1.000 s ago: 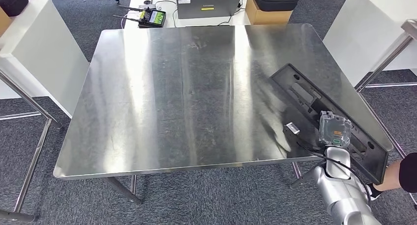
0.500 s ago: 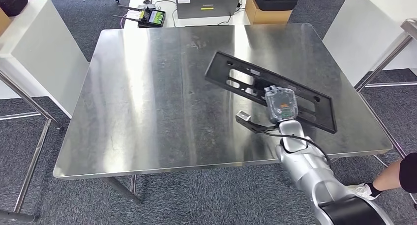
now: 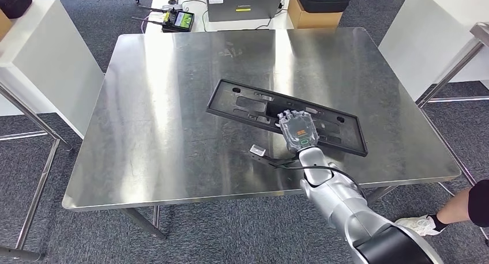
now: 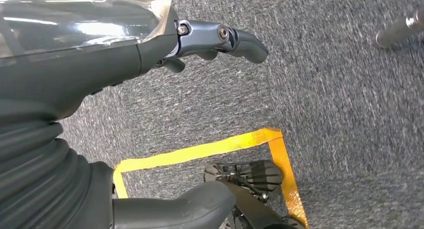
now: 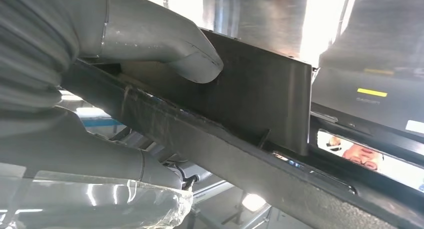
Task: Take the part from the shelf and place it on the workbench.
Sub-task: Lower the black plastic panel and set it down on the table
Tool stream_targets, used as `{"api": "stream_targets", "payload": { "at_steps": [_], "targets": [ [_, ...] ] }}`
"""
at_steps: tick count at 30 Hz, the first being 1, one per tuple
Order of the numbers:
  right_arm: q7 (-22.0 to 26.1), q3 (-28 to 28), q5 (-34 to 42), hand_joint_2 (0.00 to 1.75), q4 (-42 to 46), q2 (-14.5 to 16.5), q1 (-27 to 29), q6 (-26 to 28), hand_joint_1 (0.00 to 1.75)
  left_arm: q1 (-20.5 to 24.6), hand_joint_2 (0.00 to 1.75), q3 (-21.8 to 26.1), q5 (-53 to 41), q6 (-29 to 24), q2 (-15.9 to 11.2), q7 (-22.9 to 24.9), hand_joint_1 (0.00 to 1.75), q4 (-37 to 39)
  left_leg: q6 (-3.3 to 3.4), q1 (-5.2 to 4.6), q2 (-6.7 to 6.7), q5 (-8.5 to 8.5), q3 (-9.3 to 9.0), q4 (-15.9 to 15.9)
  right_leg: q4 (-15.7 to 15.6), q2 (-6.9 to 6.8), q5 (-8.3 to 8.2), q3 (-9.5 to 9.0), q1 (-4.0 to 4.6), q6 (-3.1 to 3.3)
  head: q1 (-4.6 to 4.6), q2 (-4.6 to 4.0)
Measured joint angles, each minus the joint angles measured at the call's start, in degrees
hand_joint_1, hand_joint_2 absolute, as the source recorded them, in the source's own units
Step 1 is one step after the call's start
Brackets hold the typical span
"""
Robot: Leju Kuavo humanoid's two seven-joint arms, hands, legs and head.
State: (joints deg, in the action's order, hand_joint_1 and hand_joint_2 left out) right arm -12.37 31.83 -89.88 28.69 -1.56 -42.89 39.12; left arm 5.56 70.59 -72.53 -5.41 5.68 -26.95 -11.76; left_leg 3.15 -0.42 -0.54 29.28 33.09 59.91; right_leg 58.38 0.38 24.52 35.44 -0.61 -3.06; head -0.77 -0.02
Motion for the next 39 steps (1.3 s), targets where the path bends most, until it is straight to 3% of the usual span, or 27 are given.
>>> {"api": "stream_targets", "payload": {
  "at_steps": [3,7,11,34,39],
  "targets": [
    [-0.57,1.15,0.00,1.75,-0.54,0.25,-0.06,0.00,0.00,0.02,1.75,-0.36,-0.12,0.10,-0.01,0.08,0.00,0.00,0.00,0.00,0.00,0.00,0.00,0.00,0.00,0.00,0.00,0.00,0.00,0.00,0.01,0.00],
    [-0.96,1.41,0.00,1.75,-1.07,0.32,-0.27,0.07,0.00,0.04,1.75,-0.61,-0.23,0.19,-0.05,0.40,0.00,0.00,0.00,0.00,0.04,0.00,-0.01,0.00,0.00,0.01,0.00,0.00,0.00,0.00,0.02,0.00],
    [-1.87,1.41,0.00,1.75,-1.42,0.34,-0.29,-0.04,0.00,0.07,0.00,-0.61,-0.05,-0.01,-0.09,0.45,0.00,0.00,0.00,0.00,0.02,0.00,-0.03,0.00,0.00,0.01,0.00,0.00,0.00,0.00,0.01,0.00],
    [-3.38,0.91,0.00,1.75,-2.13,0.58,-0.01,0.10,0.00,0.07,0.00,-0.61,0.48,-0.54,-0.15,0.74,0.00,0.00,0.00,0.01,0.03,0.00,-0.01,0.00,0.00,0.01,0.00,0.00,0.00,0.00,0.01,0.00],
    [0.17,-2.56,0.52,1.75,3.92,1.04,2.54,0.20,0.00,0.07,0.00,-0.59,0.89,-0.78,-0.23,0.38,0.00,0.00,0.00,0.05,0.05,0.00,0.03,0.00,0.01,0.01,0.00,0.00,0.00,0.00,0.01,0.00]
  ]
}}
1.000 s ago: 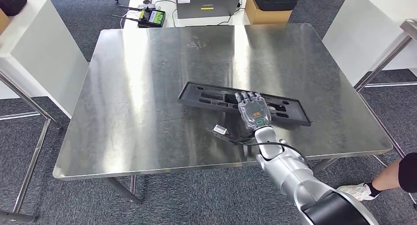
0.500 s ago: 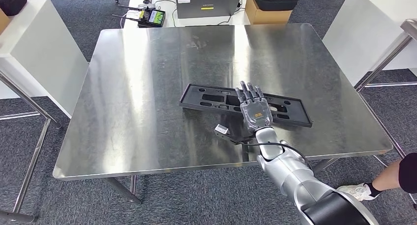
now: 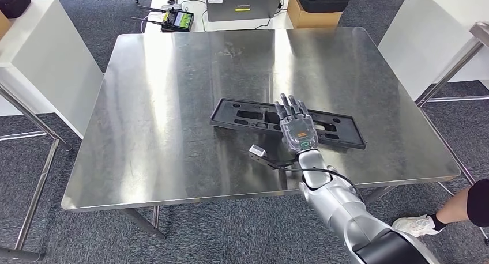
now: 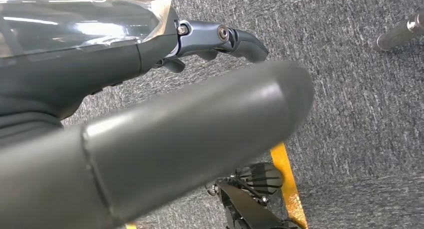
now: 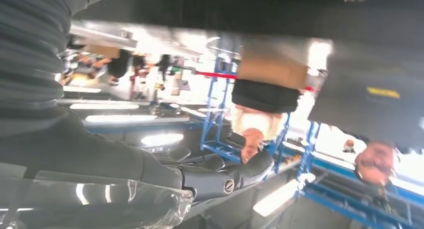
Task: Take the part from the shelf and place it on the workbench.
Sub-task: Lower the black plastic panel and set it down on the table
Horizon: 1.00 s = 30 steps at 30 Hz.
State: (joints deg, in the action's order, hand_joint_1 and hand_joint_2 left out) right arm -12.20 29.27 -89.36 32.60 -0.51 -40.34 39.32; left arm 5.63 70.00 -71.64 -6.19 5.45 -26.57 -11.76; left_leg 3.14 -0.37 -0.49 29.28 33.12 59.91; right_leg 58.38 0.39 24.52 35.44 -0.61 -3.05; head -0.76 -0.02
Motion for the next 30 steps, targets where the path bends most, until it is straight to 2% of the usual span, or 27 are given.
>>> {"api": "stream_targets", "payload": {
  "at_steps": [4,7,9,12,15,18,22,27,30],
  "targets": [
    [6.85,-5.00,3.32,1.75,7.95,1.45,2.99,0.09,0.00,-0.01,0.00,0.01,0.10,-0.25,-0.03,-0.02,0.00,0.00,0.00,0.02,-0.02,0.00,0.02,0.00,0.00,-0.01,0.01,0.02,0.01,0.02,-0.01,0.00],
    [16.97,-9.72,11.19,1.75,15.15,3.64,5.92,0.13,0.00,-0.04,0.00,0.01,0.10,-0.36,-0.03,0.06,0.00,0.00,0.00,0.04,-0.02,0.00,0.04,0.00,0.00,-0.01,0.02,0.03,0.01,0.02,0.01,0.00],
    [23.84,-12.55,19.87,1.75,19.90,5.67,8.16,-0.03,0.00,-0.02,0.00,0.02,0.18,-0.44,-0.03,0.22,0.00,0.00,0.00,0.05,-0.01,0.00,0.04,0.00,0.00,0.00,0.03,0.04,0.01,0.03,-0.01,0.00],
    [31.24,-13.19,38.01,1.75,27.79,7.73,12.09,-2.36,0.00,-0.03,0.00,0.18,0.90,-1.01,-0.02,0.75,0.00,0.00,-0.01,0.05,-0.06,0.00,0.05,-0.01,0.00,-0.02,0.05,0.04,0.03,0.05,0.01,0.00],
    [36.82,-11.28,56.12,1.75,37.03,8.66,16.86,-8.57,0.00,-0.04,0.00,0.65,2.08,-1.97,-0.02,1.27,0.00,0.00,-0.01,0.05,-0.01,0.02,0.06,-0.02,0.00,-0.01,0.05,0.05,0.02,0.05,0.01,0.00],
    [39.84,-8.95,67.14,1.75,45.79,8.87,21.31,-13.98,0.00,-0.07,0.00,1.24,2.61,-2.51,-0.04,1.39,0.00,0.00,-0.01,0.04,-0.03,0.02,0.07,-0.02,-0.01,-0.01,0.06,0.09,0.02,0.06,0.01,0.00],
    [41.15,-7.60,71.92,0.00,52.27,8.79,24.06,-16.83,0.00,-0.08,0.00,1.82,2.92,-2.78,-0.05,1.47,0.00,0.00,-0.01,0.02,-0.01,0.03,0.06,-0.02,-0.02,-0.01,0.06,0.10,0.02,0.07,0.01,0.00],
    [44.14,-6.13,87.49,0.00,60.29,7.99,28.25,-28.15,0.00,-0.11,0.00,2.17,3.67,-3.63,-0.05,2.04,0.00,0.00,-0.01,-0.02,-0.05,0.03,0.03,-0.02,-0.02,-0.01,0.06,0.10,0.03,0.07,0.00,0.00],
    [44.69,-4.75,93.34,0.00,65.39,7.04,31.37,-33.62,0.00,-0.08,0.00,2.90,4.49,-4.43,-0.03,2.21,0.00,0.00,-0.02,-0.01,-0.03,0.04,0.03,-0.02,-0.02,-0.01,0.07,0.11,0.03,0.06,0.00,0.00]
  ]
}}
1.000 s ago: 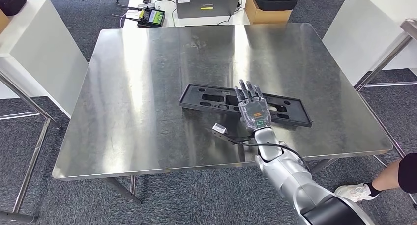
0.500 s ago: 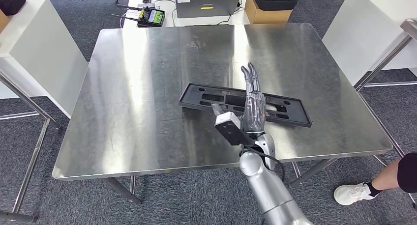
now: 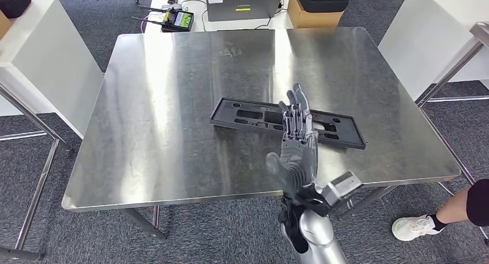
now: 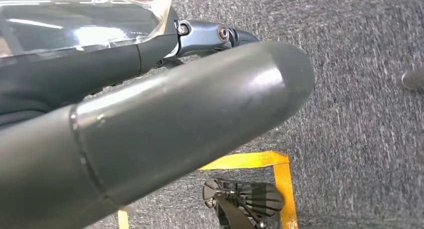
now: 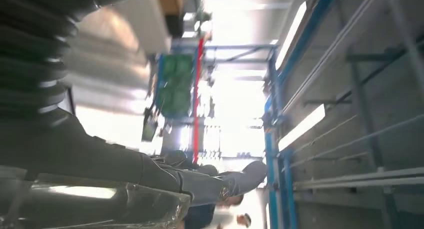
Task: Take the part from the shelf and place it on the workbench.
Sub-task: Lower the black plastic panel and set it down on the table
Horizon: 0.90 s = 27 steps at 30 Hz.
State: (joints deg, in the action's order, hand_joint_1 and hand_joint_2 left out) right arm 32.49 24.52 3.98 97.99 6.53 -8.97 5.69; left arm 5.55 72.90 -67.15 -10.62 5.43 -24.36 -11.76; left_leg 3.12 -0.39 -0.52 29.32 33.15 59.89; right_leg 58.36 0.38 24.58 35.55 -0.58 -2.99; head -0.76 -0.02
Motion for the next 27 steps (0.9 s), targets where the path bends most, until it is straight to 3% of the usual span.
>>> {"api": "stream_targets", "payload": {
  "at_steps": [13,19,27],
  "targets": [
    [3.22,1.21,10.98,0.00,11.59,-3.69,12.20,-12.11,0.00,-0.03,0.00,3.16,3.04,-3.24,0.69,0.20,0.00,0.00,-0.03,-0.07,-0.01,0.04,-0.08,0.00,-0.04,0.00,0.01,0.00,0.01,0.00,0.00,0.00],
    [2.69,-3.89,15.80,0.00,13.58,-3.52,16.18,-15.05,0.00,-0.08,0.00,4.18,3.98,-3.95,1.10,0.04,0.00,0.00,-0.01,-0.19,0.01,0.06,-0.08,0.01,-0.09,0.01,-0.03,-0.04,-0.08,-0.04,0.01,0.00],
    [-0.05,-7.95,16.57,0.00,13.41,-1.34,16.63,-16.71,0.00,-0.09,0.00,4.81,4.70,-4.30,1.38,-0.26,0.00,0.00,0.17,-0.60,-0.02,0.12,-0.09,0.05,-0.14,0.00,-0.12,-0.09,-0.55,-0.20,-0.01,0.00]
  ]
}}
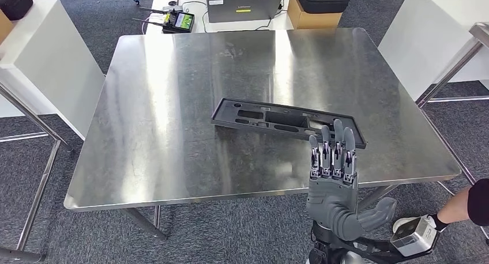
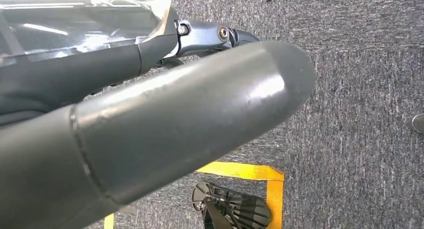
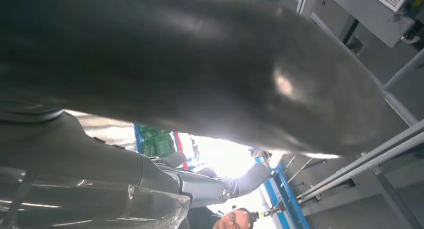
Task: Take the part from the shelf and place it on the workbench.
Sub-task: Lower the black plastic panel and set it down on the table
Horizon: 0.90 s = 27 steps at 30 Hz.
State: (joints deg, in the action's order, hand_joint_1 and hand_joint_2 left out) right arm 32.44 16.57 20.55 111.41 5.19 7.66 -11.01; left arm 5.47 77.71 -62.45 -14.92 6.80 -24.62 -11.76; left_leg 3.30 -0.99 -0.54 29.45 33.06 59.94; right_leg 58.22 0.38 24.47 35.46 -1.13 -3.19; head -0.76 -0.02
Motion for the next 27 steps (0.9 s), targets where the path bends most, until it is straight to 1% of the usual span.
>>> {"api": "stream_targets", "payload": {
  "at_steps": [2,4,5,6,7,9,10,11,12,13,14,15,16,17,18,19,20,21,22,23,24,25,26,27],
  "targets": [
    [-0.29,-0.76,0.05,0.00,-0.26,0.58,0.01,-0.73,0.00,0.00,0.00,0.03,0.06,-0.06,0.02,-0.07,0.00,0.00,0.25,-0.19,0.00,-0.04,-0.02,0.02,-0.11,0.00,-0.16,-0.06,-0.19,-0.23,-0.01,0.00],
    [-0.43,-1.42,0.08,0.00,-0.42,1.05,0.04,-1.22,0.00,0.00,0.00,0.08,0.11,-0.11,0.09,-0.09,0.00,0.00,0.78,-0.14,0.06,-0.50,-0.11,-0.34,-0.09,0.08,-0.27,-0.15,-0.19,-0.60,-0.02,0.00],
    [-0.45,-1.71,0.09,0.00,-0.46,1.20,0.06,-1.35,0.00,0.01,0.00,0.14,0.13,-0.13,0.20,-0.10,0.00,-0.01,1.08,-0.03,0.13,-0.87,-0.30,-0.65,0.40,0.09,0.22,0.09,-0.19,-0.62,-0.01,0.00],
    [-0.46,-1.99,0.09,0.00,-0.50,1.28,0.06,-1.42,0.00,0.01,0.00,0.21,0.14,-0.17,0.29,-0.11,0.00,-0.02,1.37,0.15,0.22,-1.23,-0.43,-0.96,1.82,0.11,1.37,0.65,-0.12,-0.41,0.10,0.00],
    [-0.49,-2.26,0.10,0.00,-0.59,1.34,0.08,-1.44,0.00,-0.01,0.00,0.31,0.14,-0.20,0.40,-0.11,0.00,-0.03,1.59,0.23,0.30,-1.50,-0.51,-1.17,4.50,0.12,3.15,1.66,-0.03,0.01,0.22,0.00],
    [-0.53,-2.76,0.11,0.00,-0.85,1.41,0.13,-1.48,0.00,-0.07,0.00,0.52,0.14,-0.25,0.47,-0.12,0.00,-0.04,1.79,0.14,0.37,-1.75,-0.38,-1.20,11.46,0.06,6.82,4.10,0.11,0.84,0.42,0.00],
    [-0.54,-3.00,0.13,0.00,-1.03,1.44,0.17,-1.49,0.00,-0.11,0.00,0.64,0.14,-0.25,0.49,-0.13,0.00,-0.04,1.82,0.02,0.38,-1.83,-0.26,-1.19,14.13,0.05,7.84,4.75,0.25,1.00,0.41,0.00],
    [-0.55,-3.19,0.14,0.00,-1.19,1.44,0.19,-1.49,0.00,-0.14,0.00,0.74,0.14,-0.25,0.51,-0.14,0.00,-0.04,1.79,-0.08,0.37,-1.90,-0.17,-1.18,14.77,0.06,7.94,4.39,0.40,0.95,0.41,0.00],
    [-0.55,-3.36,0.15,0.00,-1.35,1.44,0.19,-1.50,0.00,-0.16,0.00,0.84,0.14,-0.23,0.52,-0.22,0.00,-0.04,1.74,-0.16,0.35,-1.99,-0.11,-1.18,13.40,0.05,7.35,2.95,0.57,0.78,0.41,0.00],
    [-0.55,-3.47,0.14,0.00,-1.47,1.45,0.18,-1.53,0.00,-0.17,0.00,0.87,0.14,-0.19,0.54,-0.34,0.00,-0.04,1.64,-0.19,0.32,-2.07,-0.10,-1.17,10.01,0.05,6.27,0.58,0.68,0.63,0.42,0.00],
    [-0.55,-3.54,0.14,0.00,-1.57,1.47,0.17,-1.58,0.00,-0.18,0.00,0.88,0.14,-0.14,0.57,-0.51,0.00,-0.04,1.49,-0.21,0.29,-2.15,-0.06,-1.16,5.91,0.05,5.50,-2.01,0.78,0.66,0.42,0.00],
    [-0.55,-3.60,0.13,0.00,-1.66,1.49,0.22,-1.66,0.00,-0.19,0.00,0.89,0.14,-0.08,0.62,-0.72,0.00,-0.04,1.25,-0.24,0.28,-2.29,0.02,-1.15,2.66,0.08,4.82,-4.13,0.98,0.84,0.37,0.00],
    [-0.52,-3.69,0.11,0.00,-1.74,1.49,0.34,-1.79,0.00,-0.20,0.00,0.89,0.14,-0.02,0.66,-0.92,0.00,-0.04,1.01,-0.26,0.27,-2.41,0.11,-1.09,0.56,0.11,4.56,-5.29,1.13,1.10,0.37,0.00],
    [-0.50,-3.79,0.10,0.00,-1.84,1.49,0.53,-1.98,0.00,-0.24,0.00,0.90,0.14,0.03,0.69,-1.09,0.00,-0.04,0.70,-0.26,0.27,-2.58,0.22,-1.04,-0.34,0.15,4.52,-5.71,1.28,1.41,0.34,0.00],
    [-0.46,-3.89,0.09,0.00,-1.95,1.47,0.81,-2.17,0.00,-0.28,0.00,0.90,0.14,0.08,0.72,-1.23,0.00,-0.04,0.39,-0.23,0.27,-2.75,0.30,-1.00,-0.43,0.18,4.22,-5.65,1.38,1.66,0.32,0.00],
    [-0.40,-3.99,0.08,0.00,-2.09,1.47,1.08,-2.33,0.00,-0.34,0.00,0.91,0.14,0.10,0.70,-1.33,0.00,-0.07,0.14,-0.21,0.20,-2.79,0.40,-0.88,-0.68,0.15,4.02,-5.47,1.11,1.98,0.38,0.00],
    [-0.36,-4.07,0.08,0.00,-2.24,1.46,1.28,-2.45,0.00,-0.40,0.00,0.92,0.14,0.11,0.72,-1.39,0.00,-0.08,-0.23,-0.15,0.16,-2.37,0.62,-0.53,-0.80,0.09,3.74,-5.35,0.87,2.39,0.32,0.00],
    [-0.27,-4.14,0.09,0.00,-2.37,1.47,1.45,-2.50,0.00,-0.44,0.00,0.92,0.14,0.11,0.74,-1.44,0.00,-0.10,-0.64,0.00,0.14,-1.18,1.09,0.55,-0.94,0.03,3.44,-5.15,0.61,2.85,0.18,0.00],
    [-0.16,-4.22,0.11,0.00,-2.49,1.47,1.60,-2.54,0.00,-0.46,0.00,0.93,0.14,0.12,0.75,-1.46,0.00,-0.13,-1.11,0.24,0.13,0.72,1.85,2.59,-1.03,-0.08,3.15,-4.88,0.40,3.24,0.03,0.00],
    [-0.01,-4.31,0.13,0.00,-2.61,1.45,1.79,-2.58,0.00,-0.48,0.00,0.93,0.13,0.15,0.79,-1.48,0.00,-0.13,-1.64,0.57,0.19,3.09,2.84,5.49,-1.01,-0.19,2.90,-4.57,0.45,3.50,-0.15,0.00],
    [0.17,-4.43,0.16,0.00,-2.75,1.44,2.06,-2.62,0.00,-0.49,0.00,0.93,0.12,0.19,0.79,-1.48,0.00,-0.13,-2.09,0.90,0.24,5.27,3.82,8.78,-0.97,-0.30,2.66,-4.21,0.49,3.64,-0.27,0.00],
    [0.34,-4.56,0.18,0.00,-2.92,1.41,2.35,-2.70,0.00,-0.52,0.00,0.93,0.09,0.23,0.79,-1.48,0.00,-0.13,-2.46,1.20,0.27,6.56,4.41,11.41,-0.89,-0.42,2.42,-3.83,0.54,3.65,-0.28,0.00],
    [0.51,-4.70,0.23,0.00,-3.09,1.38,2.62,-2.78,0.00,-0.55,0.00,0.92,0.05,0.27,0.79,-1.48,0.00,-0.13,-2.74,1.47,0.31,6.78,4.28,12.58,-0.77,-0.49,2.14,-3.41,0.55,3.61,-0.30,0.00],
    [0.64,-4.84,0.28,0.00,-3.26,1.35,2.84,-2.89,0.00,-0.58,0.00,0.92,0.01,0.30,0.79,-1.48,0.00,-0.13,-2.96,1.75,0.34,5.94,3.16,11.80,-0.60,-0.52,1.90,-2.96,0.52,3.51,-0.30,0.00]
  ]
}}
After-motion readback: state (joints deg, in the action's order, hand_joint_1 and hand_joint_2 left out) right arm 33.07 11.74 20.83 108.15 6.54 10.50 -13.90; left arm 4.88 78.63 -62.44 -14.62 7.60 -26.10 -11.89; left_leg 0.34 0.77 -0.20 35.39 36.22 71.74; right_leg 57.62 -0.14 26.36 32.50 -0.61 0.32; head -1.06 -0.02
